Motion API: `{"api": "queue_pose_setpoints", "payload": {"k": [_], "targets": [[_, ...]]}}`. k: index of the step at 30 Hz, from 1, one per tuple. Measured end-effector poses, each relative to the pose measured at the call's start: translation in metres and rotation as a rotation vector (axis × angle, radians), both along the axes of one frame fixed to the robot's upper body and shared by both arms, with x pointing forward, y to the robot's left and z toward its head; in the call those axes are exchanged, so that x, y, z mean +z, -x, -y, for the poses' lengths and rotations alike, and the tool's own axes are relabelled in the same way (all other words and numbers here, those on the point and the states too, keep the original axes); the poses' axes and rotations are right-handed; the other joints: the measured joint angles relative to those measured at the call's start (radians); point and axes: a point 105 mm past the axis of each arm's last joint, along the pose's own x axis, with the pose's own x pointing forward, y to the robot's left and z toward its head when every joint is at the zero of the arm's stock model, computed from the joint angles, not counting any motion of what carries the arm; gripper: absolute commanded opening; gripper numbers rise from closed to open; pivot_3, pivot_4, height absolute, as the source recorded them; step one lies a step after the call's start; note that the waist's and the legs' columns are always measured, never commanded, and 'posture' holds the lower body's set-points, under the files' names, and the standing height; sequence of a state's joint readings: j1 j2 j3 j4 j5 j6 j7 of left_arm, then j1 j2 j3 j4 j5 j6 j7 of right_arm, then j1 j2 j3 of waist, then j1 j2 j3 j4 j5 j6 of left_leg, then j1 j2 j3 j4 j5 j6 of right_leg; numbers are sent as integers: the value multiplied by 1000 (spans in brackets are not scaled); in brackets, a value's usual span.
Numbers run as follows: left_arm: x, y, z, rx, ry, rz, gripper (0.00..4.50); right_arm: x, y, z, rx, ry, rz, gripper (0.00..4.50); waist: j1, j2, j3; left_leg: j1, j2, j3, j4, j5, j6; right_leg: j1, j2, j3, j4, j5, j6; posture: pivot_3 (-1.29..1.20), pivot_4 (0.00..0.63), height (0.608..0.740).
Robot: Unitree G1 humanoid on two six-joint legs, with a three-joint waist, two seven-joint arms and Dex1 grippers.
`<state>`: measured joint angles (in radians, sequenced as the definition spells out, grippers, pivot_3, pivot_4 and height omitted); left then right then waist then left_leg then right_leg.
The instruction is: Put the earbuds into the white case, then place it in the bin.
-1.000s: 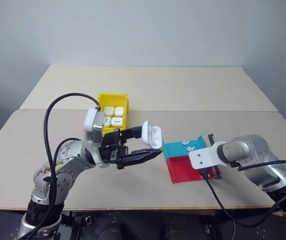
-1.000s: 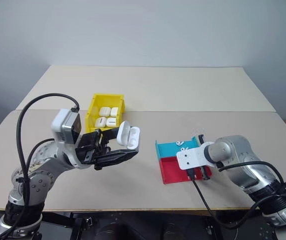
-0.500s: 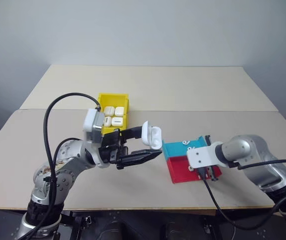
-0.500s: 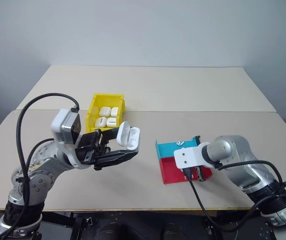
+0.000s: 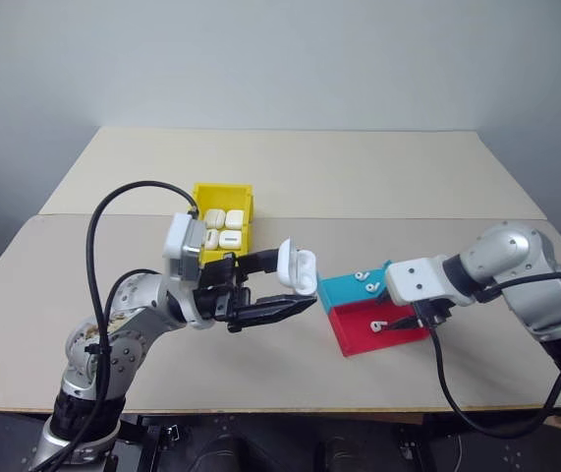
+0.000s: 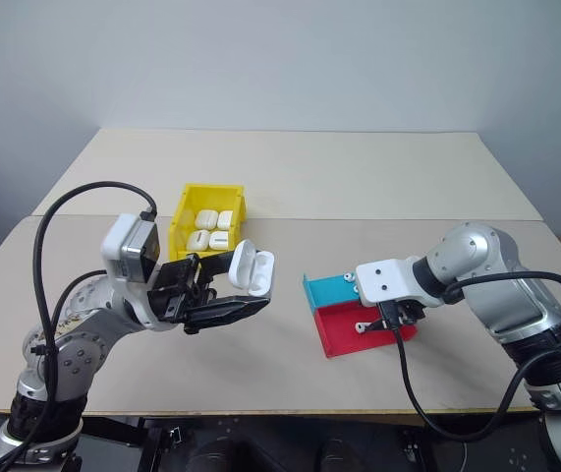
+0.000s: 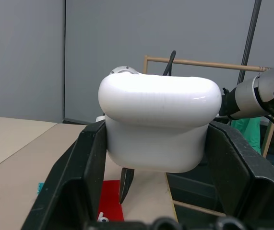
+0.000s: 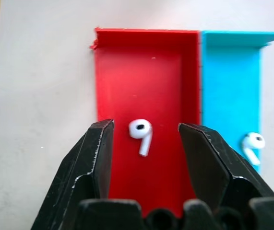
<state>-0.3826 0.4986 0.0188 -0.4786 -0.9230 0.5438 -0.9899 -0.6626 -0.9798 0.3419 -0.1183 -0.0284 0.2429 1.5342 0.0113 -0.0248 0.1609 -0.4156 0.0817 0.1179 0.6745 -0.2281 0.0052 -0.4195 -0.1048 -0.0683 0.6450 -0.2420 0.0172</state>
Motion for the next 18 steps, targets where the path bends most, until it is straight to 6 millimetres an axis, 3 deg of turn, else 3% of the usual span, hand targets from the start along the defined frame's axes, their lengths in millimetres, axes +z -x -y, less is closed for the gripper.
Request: {"api": "queue_pose_setpoints", "payload": {"k": [18], "targets": [[-1,0,-1,31,-5,-4,2777,-26,-16,-5,-29,108,-31,2642,0,0,0,0,0,0,0,2,-3,0,0,0,0,0,0,0,150,740]]}}
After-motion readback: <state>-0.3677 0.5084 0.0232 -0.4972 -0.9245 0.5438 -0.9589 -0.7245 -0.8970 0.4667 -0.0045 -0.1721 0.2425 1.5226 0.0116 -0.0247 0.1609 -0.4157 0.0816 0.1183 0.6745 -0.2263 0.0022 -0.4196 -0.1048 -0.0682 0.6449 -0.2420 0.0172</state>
